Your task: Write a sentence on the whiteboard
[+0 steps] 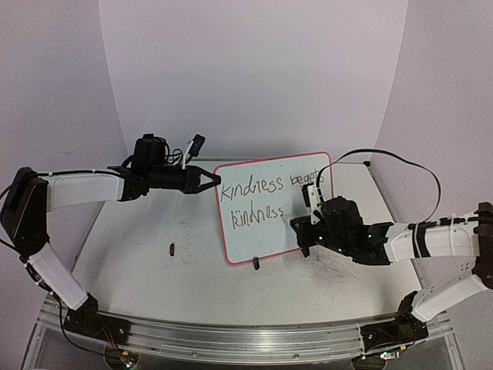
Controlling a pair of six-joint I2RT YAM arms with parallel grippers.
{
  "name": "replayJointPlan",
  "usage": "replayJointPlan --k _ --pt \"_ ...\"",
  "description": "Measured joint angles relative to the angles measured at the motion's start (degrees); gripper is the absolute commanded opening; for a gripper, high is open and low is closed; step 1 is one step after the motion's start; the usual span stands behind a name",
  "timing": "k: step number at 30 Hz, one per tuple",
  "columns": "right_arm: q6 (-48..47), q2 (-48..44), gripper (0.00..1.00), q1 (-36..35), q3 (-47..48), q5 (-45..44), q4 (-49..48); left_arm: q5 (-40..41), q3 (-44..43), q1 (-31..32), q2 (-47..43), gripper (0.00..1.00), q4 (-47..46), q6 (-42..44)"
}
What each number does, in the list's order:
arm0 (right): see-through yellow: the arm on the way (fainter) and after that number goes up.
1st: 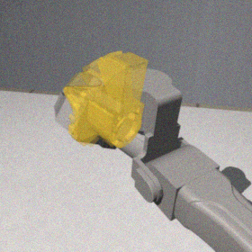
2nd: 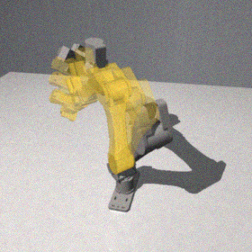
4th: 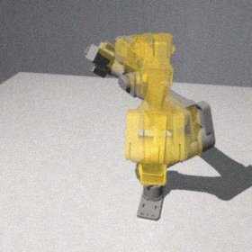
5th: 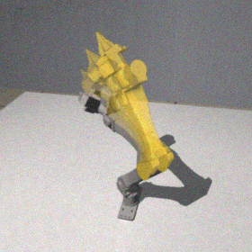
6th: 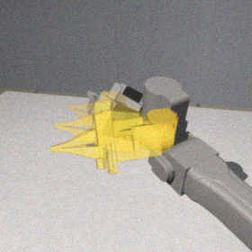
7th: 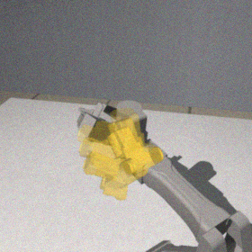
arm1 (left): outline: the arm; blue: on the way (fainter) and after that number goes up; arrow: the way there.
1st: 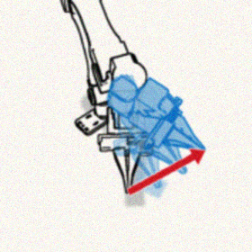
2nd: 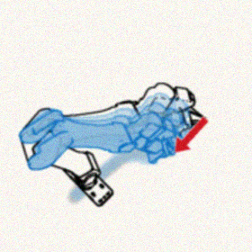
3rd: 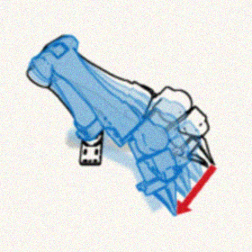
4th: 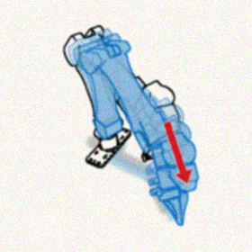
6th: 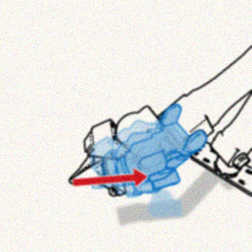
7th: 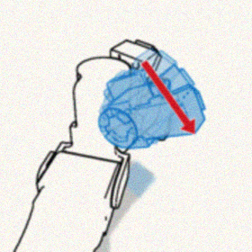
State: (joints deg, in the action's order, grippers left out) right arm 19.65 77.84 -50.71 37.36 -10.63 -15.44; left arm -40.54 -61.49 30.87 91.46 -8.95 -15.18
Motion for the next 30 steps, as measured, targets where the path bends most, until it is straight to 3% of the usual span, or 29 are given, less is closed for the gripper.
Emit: replayJointPlan --k 15,30 --pt "-0.25 -3.76 0.00 -0.01 -0.85 -0.74 0.45 -0.02 0.00 0.00 0.00 0.00 0.00 0.00" --pt "-1.05 -0.53 0.00 0.32 -0.61 -2.30 0.56 0.07 0.00 -0.02 0.07 0.00 0.00 -0.04"
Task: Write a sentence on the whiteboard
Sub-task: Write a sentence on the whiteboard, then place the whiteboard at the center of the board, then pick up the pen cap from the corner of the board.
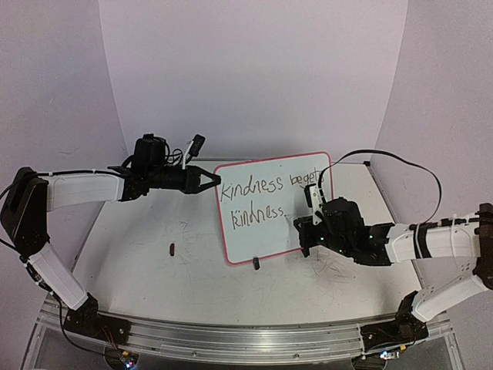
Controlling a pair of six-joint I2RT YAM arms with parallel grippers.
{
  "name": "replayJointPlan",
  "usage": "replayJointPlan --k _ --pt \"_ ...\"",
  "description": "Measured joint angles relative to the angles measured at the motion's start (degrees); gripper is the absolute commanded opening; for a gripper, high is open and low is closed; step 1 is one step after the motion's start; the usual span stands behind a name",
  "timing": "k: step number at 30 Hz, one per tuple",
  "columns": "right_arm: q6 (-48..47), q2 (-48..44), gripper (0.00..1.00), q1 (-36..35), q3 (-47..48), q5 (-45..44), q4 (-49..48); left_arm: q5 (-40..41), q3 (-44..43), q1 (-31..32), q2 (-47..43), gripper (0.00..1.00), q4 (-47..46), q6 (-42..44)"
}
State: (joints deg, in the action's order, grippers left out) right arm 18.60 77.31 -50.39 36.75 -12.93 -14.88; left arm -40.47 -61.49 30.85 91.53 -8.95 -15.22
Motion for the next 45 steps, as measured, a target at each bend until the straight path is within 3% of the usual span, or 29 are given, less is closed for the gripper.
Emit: replayJointPlan --k 4,8,16,18,19,24,29,34,38,45 --pt "-0.07 -2.98 0.00 0.18 -0.02 0.74 2.23 -0.04 0.00 0.02 0.00 0.03 -0.02 0.07" --pt "0.14 -12.05 0.00 0.35 -0.02 1.27 5.54 -0.04 -0.15 0.02 0.00 0.12 0.05 0.26" --pt "-0.92 -23.52 0.00 0.51 0.08 -6.37 9.99 2.72 -0.44 -0.27 -0.27 0.54 3.15 3.33" --pt "-1.79 -24.57 0.00 0.58 0.66 -8.14 11.02 3.79 -0.59 -0.45 -0.97 0.77 4.12 3.32" --pt "-2.31 -24.89 0.00 0.59 1.15 -8.83 11.46 4.40 -0.85 -0.52 -1.47 0.83 4.89 3.30" --pt "-5.33 -25.67 0.00 0.59 3.66 -10.47 11.91 10.50 -1.69 -0.55 -7.93 0.93 10.07 2.88" --pt "-8.24 -26.87 0.00 0.59 3.96 -10.24 12.22 24.29 3.63 -0.53 -24.05 0.94 16.16 -3.56" --pt "-11.08 -28.16 0.00 0.59 3.96 -8.19 12.36 36.26 13.71 -0.80 -38.08 0.84 24.63 -15.27" --pt "-12.41 -28.14 0.00 0.59 3.96 -6.05 12.40 39.03 19.97 -0.81 -37.64 0.72 31.01 -21.70" --pt "-12.97 -27.64 0.00 0.59 3.96 -1.12 12.33 39.38 23.57 -0.79 -23.20 0.57 36.87 -24.44"
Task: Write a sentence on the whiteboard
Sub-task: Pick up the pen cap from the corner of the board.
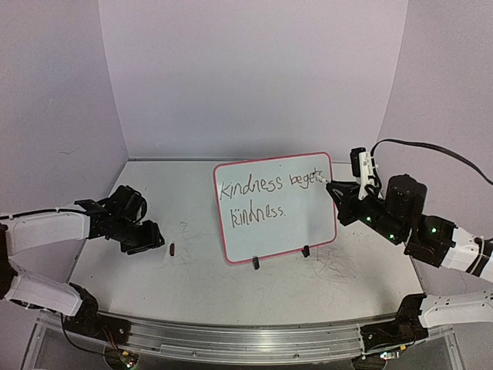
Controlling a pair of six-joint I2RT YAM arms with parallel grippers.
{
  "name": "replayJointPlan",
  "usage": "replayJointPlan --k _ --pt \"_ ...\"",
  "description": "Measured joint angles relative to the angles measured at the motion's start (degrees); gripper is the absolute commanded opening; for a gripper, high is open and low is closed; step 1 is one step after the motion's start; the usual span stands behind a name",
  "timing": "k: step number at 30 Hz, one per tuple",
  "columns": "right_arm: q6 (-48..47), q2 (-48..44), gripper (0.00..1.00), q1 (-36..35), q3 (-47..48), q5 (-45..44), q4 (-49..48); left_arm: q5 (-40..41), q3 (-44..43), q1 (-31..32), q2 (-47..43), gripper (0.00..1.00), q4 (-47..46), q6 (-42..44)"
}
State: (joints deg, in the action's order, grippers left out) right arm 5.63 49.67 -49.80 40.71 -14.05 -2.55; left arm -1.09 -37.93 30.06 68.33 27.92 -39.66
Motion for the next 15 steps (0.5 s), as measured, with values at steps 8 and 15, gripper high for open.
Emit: replayJointPlan --k 8,15 --pt "0.96 0.79 0.00 0.00 0.00 4.36 -0.18 1.70 -5.84 0.00 15.07 0.51 -2.52 3.06" --pt "2.13 1.48 0.00 0.00 -0.28 7.32 -0.41 -0.57 -7.11 0.14 21.96 0.41 -8.16 3.89"
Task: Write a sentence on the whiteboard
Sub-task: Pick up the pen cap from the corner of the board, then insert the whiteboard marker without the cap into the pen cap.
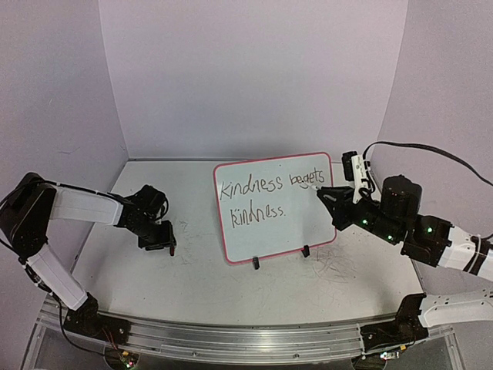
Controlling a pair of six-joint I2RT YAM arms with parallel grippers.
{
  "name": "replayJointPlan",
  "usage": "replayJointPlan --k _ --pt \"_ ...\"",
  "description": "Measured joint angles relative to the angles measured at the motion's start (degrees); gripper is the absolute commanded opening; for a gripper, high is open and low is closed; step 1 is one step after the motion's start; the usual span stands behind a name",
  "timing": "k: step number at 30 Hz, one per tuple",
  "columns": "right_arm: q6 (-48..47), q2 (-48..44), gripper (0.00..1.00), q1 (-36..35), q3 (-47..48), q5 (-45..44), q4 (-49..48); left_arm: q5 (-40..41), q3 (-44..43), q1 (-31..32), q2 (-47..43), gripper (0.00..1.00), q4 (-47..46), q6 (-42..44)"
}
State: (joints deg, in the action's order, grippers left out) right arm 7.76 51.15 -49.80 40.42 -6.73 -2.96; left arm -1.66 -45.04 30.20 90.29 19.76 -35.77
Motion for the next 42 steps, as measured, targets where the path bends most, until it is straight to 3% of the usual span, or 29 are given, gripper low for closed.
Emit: replayJointPlan --k 8,17,23,29,36,42 --pt "0.79 2.27 0.00 0.00 -0.05 2.73 -0.12 1.16 -1.17 2.63 3.55 0.33 -2.52 0.22" --pt "1.37 3.16 0.00 0.00 -0.48 4.45 -0.92 8.96 -1.75 6.10 4.43 0.25 -1.03 -0.02" --pt "1.47 3.58 0.00 0.00 -0.48 4.90 -1.35 12.14 -3.61 7.12 6.06 0.08 1.43 -0.10" --pt "1.55 4.53 0.00 -0.47 -0.48 4.91 -1.72 13.37 -4.35 7.47 5.49 0.01 2.87 -0.48" --pt "3.57 9.12 0.00 -4.88 -0.48 5.43 -5.17 11.90 -4.06 7.47 -6.44 0.00 4.68 -4.43" --pt "6.52 22.08 0.00 -13.57 1.54 5.32 -13.44 7.57 -2.47 7.47 -22.12 0.00 -0.29 -14.98"
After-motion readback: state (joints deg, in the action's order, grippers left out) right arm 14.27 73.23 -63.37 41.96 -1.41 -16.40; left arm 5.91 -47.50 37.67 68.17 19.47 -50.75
